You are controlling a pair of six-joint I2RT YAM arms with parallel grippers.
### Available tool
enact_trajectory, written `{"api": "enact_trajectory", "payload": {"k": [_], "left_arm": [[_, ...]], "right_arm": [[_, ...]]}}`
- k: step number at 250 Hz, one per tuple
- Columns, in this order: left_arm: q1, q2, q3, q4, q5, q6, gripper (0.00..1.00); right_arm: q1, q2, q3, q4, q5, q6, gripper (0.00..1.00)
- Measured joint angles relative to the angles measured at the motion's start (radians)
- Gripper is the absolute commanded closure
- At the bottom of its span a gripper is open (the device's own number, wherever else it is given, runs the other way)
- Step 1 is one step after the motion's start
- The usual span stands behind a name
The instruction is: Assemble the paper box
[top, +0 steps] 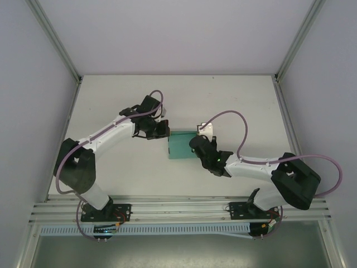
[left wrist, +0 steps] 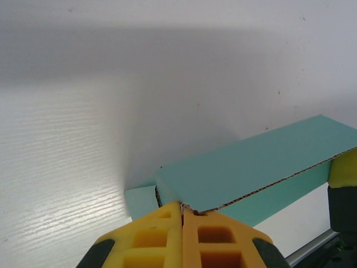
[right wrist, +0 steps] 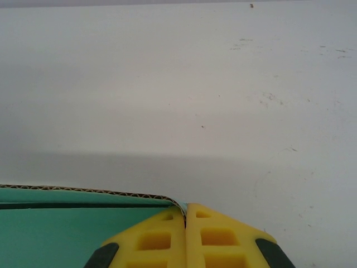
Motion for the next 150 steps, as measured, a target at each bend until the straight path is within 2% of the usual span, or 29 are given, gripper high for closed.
{"api": "enact_trajectory", "payload": {"k": [67,107,150], "left_arm": [[-0.075,-0.077,-0.087,0.060,-0.071,-0.004,1.00],[-0.138,-0.125,-0.134,0.093,-0.157,-0.003,1.00],[-0.219,-0.197,-0.248,0.206,-0.261,0.017,1.00]], "right_arm": [[0.070,-0.039,-0.074,0.056,0.108,0.000,1.00],[0.131,-0.040,-0.124,0.122,0.211,-0.003,1.00],[0.161,-0.053,-0.164,0.167,0.260,0.001,1.00]]}}
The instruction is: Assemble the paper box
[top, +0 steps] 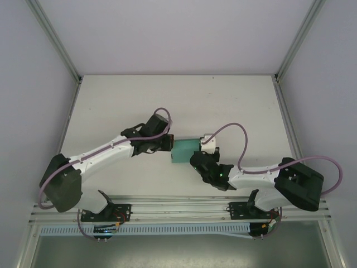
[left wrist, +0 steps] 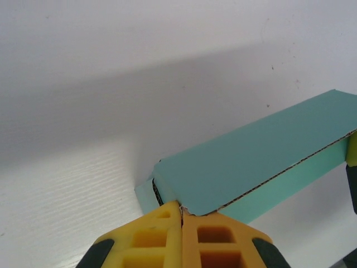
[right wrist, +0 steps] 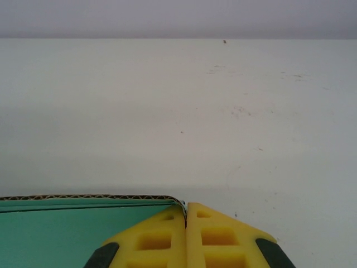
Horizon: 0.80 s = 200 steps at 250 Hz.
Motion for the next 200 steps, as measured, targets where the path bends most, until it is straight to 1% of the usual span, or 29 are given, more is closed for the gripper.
{"api": "enact_trajectory", "payload": {"k": [37,51,62,87,101,118,124,144,170,200], "left_arm": [[-0.035,-0.053,-0.112,0.140,-0.042,0.003,1.00],[-0.048,-0.069,-0.146,0.183,-0.055,0.003,1.00],[-0.056,-0.075,-0.162,0.203,-0.063,0.003,1.00],[-0.070,-0.068,-0.166,0.221,-0.084,0.005,1.00],[-0.075,-0.060,-0.165,0.232,-0.089,0.011,1.00],[-0.082,-0.051,-0.163,0.249,-0.093,0.014,1.00],[-0.084,-0.048,-0.161,0.254,-0.093,0.015,1.00],[-0.094,-0.043,-0.161,0.265,-0.092,0.022,1.00],[-0.101,-0.046,-0.167,0.274,-0.092,0.030,1.00],[-0.104,-0.066,-0.191,0.291,-0.084,0.044,1.00]], "right_arm": [[0.016,-0.015,-0.016,0.000,0.016,0.000,1.00],[0.020,-0.030,-0.026,-0.005,0.013,0.000,0.93],[0.022,-0.048,-0.035,-0.010,0.008,0.002,0.85],[0.023,-0.101,-0.058,-0.040,-0.019,0.005,0.79],[0.024,-0.137,-0.068,-0.066,-0.051,0.001,0.70],[0.024,-0.197,-0.076,-0.117,-0.114,-0.003,0.51],[0.023,-0.225,-0.080,-0.138,-0.142,-0.002,0.46],[0.010,-0.317,-0.092,-0.209,-0.240,-0.006,0.32],[-0.044,-0.447,-0.105,-0.282,-0.353,-0.007,0.18],[-0.131,-0.576,-0.107,-0.344,-0.464,-0.005,0.09]]}}
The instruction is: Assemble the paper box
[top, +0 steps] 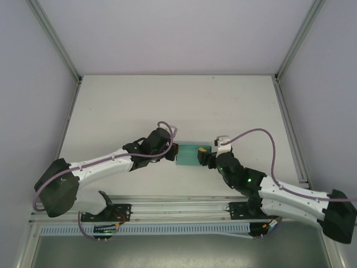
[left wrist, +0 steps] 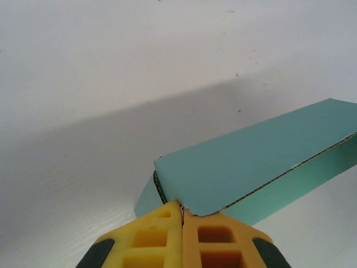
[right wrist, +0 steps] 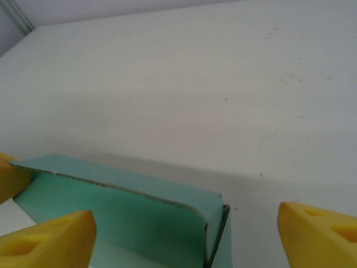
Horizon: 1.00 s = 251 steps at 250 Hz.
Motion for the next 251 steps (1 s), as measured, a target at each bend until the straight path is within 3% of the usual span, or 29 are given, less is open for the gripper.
{"api": "enact_trajectory", "payload": {"k": [31,69,142,186,210,222,234,251], "left_arm": [[-0.004,-0.015,-0.013,0.003,0.006,0.014,1.00],[-0.005,-0.016,-0.013,0.003,0.007,0.029,1.00],[-0.005,-0.016,-0.013,0.003,0.008,0.055,1.00],[-0.005,-0.016,-0.013,0.003,0.006,0.069,1.00],[-0.005,-0.016,-0.013,0.004,0.007,0.078,0.88],[-0.005,-0.016,-0.013,0.003,0.008,0.087,0.87],[-0.005,-0.016,-0.013,-0.001,0.011,0.088,0.86],[-0.006,-0.016,-0.013,-0.008,0.015,0.091,0.75]], "right_arm": [[-0.064,-0.059,0.011,-0.053,-0.078,0.004,0.06],[-0.124,-0.022,0.082,-0.109,-0.127,0.004,0.07],[-0.293,0.115,0.134,-0.169,-0.230,0.074,0.17],[-0.311,0.140,0.131,-0.178,-0.297,0.112,0.23],[-0.311,0.136,0.098,-0.143,-0.321,0.153,0.36],[-0.310,0.130,0.076,-0.119,-0.338,0.166,0.41],[-0.310,0.122,0.055,-0.095,-0.348,0.189,0.43],[-0.310,0.111,0.034,-0.074,-0.357,0.205,0.43]]}}
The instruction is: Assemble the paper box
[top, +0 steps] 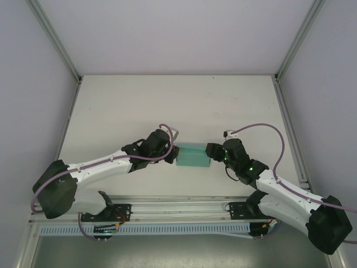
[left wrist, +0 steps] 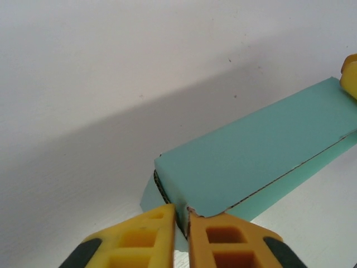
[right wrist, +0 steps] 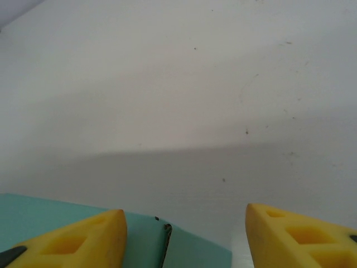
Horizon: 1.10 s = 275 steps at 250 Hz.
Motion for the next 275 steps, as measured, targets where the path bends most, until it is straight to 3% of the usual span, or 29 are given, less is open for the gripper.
{"api": "enact_trajectory", "payload": {"k": [87,104,132,148,207,238,275], "left_arm": [[-0.005,-0.053,0.018,-0.151,0.038,-0.011,0.37],[-0.006,-0.068,0.032,-0.183,0.040,-0.020,0.20],[-0.007,-0.076,0.078,-0.232,0.042,-0.037,0.16],[-0.007,-0.076,0.106,-0.252,0.037,-0.053,0.02],[0.053,-0.022,0.190,-0.314,0.015,-0.212,0.02],[0.122,0.029,0.166,-0.294,0.071,-0.266,0.10],[0.134,0.045,0.090,-0.210,0.146,-0.276,0.19]], "right_arm": [[0.000,-0.004,-0.025,0.029,-0.008,0.029,0.47],[0.000,0.009,-0.025,0.045,-0.008,0.032,0.48],[0.000,0.015,-0.026,0.053,-0.008,0.032,0.48],[0.000,0.014,-0.029,0.059,-0.008,0.032,0.48],[0.000,-0.026,-0.063,0.079,-0.016,0.027,0.49],[0.000,-0.039,-0.070,0.079,-0.021,0.023,0.49],[0.000,-0.036,-0.070,0.081,-0.026,0.020,0.49]]}}
